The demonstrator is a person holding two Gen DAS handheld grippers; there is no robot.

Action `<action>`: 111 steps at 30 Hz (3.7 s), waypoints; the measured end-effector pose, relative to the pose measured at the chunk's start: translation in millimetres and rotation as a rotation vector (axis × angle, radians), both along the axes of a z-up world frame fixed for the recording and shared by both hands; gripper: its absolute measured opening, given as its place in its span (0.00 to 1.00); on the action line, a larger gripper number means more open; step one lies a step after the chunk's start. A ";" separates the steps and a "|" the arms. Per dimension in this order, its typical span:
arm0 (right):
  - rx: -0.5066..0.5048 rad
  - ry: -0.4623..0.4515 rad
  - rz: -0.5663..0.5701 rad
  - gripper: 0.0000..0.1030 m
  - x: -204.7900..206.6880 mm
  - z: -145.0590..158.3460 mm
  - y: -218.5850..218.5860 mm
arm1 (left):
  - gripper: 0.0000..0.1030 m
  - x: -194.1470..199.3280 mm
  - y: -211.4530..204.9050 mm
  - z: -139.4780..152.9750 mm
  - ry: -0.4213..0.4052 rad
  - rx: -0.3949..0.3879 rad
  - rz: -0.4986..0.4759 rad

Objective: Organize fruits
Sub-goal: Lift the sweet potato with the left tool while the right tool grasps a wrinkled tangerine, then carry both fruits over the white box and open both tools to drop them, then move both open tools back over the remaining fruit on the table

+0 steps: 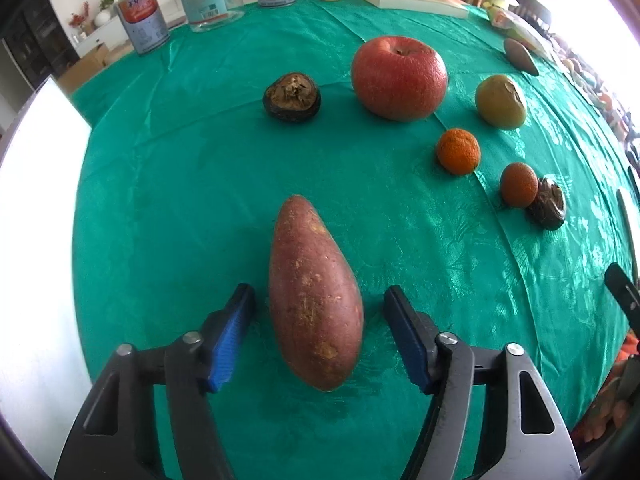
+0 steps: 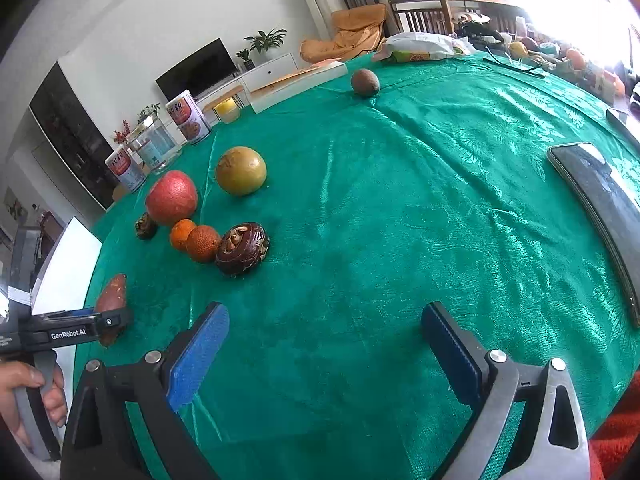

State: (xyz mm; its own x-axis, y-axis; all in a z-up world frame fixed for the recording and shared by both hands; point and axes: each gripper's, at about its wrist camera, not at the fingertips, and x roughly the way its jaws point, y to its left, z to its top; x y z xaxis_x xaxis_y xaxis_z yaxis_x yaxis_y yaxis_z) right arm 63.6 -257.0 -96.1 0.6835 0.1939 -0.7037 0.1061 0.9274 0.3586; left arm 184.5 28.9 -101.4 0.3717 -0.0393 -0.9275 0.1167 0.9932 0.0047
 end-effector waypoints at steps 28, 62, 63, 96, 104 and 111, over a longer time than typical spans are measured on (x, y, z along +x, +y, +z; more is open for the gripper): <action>0.049 0.143 0.866 0.28 43.3 96.4 200.3 | 0.40 -166.3 134.2 185.2 -0.364 -0.249 0.205; -0.354 0.065 0.128 1.00 27.8 16.0 32.7 | 0.96 -89.5 -15.8 60.9 -0.338 -0.065 0.022; -0.361 0.075 0.097 1.00 27.3 12.9 18.2 | 0.96 -82.7 -26.7 49.6 -0.326 -0.029 0.016; -0.355 0.125 0.021 1.00 62.3 -19.1 -8.0 | 1.00 -15.6 -10.0 -16.5 -0.246 -0.010 0.179; -0.356 0.125 0.021 1.00 62.1 -19.0 -8.0 | 1.00 -15.2 -9.9 -16.5 -0.246 -0.010 0.179; -0.355 0.125 0.021 1.00 62.0 -18.9 -8.2 | 1.00 -15.3 -9.8 -16.4 -0.246 -0.011 0.179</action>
